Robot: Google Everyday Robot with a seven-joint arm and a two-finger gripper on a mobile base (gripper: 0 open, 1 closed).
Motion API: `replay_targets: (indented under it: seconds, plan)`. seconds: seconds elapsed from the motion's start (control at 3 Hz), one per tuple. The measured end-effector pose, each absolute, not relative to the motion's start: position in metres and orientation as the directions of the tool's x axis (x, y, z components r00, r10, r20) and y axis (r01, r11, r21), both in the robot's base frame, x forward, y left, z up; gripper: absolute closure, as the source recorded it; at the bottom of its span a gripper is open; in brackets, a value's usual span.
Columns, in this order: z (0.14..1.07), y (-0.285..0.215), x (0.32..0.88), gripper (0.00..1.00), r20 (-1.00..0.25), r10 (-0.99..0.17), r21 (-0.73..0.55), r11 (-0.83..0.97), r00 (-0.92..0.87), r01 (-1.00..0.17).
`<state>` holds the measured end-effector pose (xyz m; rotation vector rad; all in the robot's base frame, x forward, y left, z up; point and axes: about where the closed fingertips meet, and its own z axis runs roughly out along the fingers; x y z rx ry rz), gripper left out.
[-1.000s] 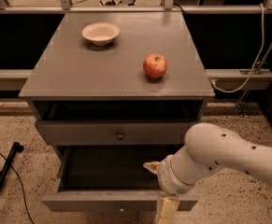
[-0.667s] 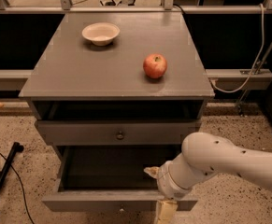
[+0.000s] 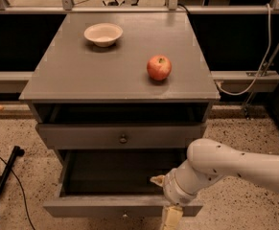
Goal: Close middle drawer
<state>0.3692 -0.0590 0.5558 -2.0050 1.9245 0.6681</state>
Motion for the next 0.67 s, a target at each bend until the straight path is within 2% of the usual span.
replay_targets:
  seconds: [0.33,0.67]
  plan:
    - [0.51,-0.074,0.36,0.02,-0.546,-0.837,0.15,-0.059,-0.032,-0.987]
    - [0.488,-0.078,0.354,0.25,-0.567,-0.823,0.145,-0.068,-0.026,-0.987]
